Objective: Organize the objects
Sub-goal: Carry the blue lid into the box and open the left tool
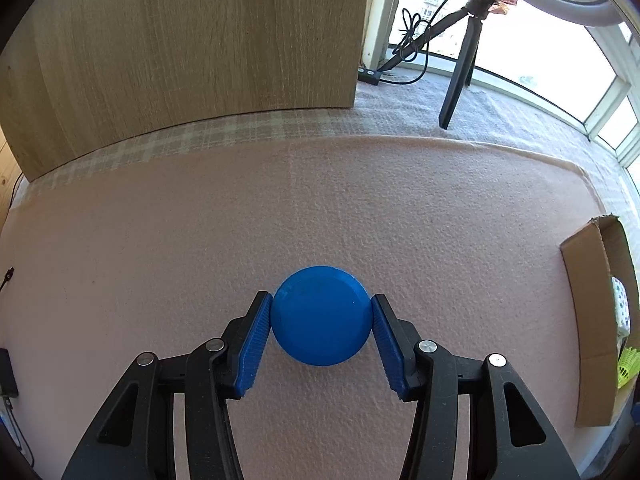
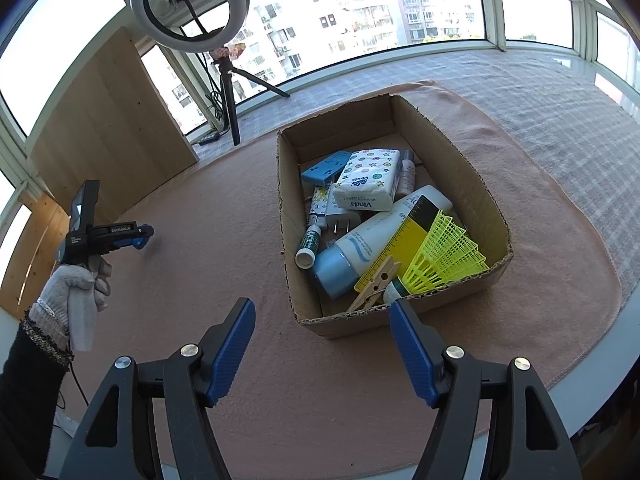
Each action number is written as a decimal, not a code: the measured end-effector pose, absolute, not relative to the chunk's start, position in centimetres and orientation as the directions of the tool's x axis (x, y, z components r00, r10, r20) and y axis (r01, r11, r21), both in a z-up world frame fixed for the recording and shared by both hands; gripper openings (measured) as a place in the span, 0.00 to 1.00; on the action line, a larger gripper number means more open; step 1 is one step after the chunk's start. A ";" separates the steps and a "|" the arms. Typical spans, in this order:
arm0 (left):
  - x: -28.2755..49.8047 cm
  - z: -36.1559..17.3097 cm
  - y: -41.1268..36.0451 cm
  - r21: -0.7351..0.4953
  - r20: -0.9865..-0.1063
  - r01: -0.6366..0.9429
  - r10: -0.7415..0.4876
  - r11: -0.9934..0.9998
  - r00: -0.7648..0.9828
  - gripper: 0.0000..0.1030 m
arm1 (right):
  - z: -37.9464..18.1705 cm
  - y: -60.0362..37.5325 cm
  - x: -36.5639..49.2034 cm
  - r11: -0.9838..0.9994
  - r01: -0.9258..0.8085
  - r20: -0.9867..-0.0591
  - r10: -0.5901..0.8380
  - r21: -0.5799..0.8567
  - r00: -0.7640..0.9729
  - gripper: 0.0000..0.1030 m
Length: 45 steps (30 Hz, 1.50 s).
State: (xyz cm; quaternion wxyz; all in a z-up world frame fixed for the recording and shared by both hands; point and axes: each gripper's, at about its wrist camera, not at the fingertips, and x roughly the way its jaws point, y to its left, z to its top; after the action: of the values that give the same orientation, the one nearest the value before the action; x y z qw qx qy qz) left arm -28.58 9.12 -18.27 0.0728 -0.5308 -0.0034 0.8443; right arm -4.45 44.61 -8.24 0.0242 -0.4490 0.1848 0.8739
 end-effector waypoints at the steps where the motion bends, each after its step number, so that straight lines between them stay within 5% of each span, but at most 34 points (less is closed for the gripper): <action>1: -28.3 -17.6 10.0 -0.089 -0.890 -0.139 0.141 -0.986 -0.434 0.52 | -8.2 44.7 -4.4 -0.930 -0.209 -0.793 -0.125 0.303 -0.596 0.64; 13: -25.1 -12.1 25.7 -0.148 -0.823 -0.424 0.349 -0.894 -0.448 0.52 | -8.7 45.9 -2.4 -0.928 -0.217 -0.799 -0.122 0.302 -0.588 0.64; 24: -23.5 -12.2 38.3 -0.146 -0.822 -0.548 0.410 -0.823 -0.396 0.52 | -9.3 47.3 -0.6 -0.927 -0.229 -0.808 -0.117 0.298 -0.577 0.64; 45: -24.3 -13.1 43.7 -0.141 -0.830 -0.562 0.407 -0.815 -0.383 0.54 | -10.3 49.6 0.3 -0.918 -0.260 -0.822 -0.111 0.300 -0.559 0.64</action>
State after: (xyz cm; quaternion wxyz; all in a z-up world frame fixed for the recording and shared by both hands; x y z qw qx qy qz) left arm -24.28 43.72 -13.10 0.2926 -0.4723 0.0821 0.8274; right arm 0.30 49.57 -10.34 0.0434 -0.4676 0.1981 0.8603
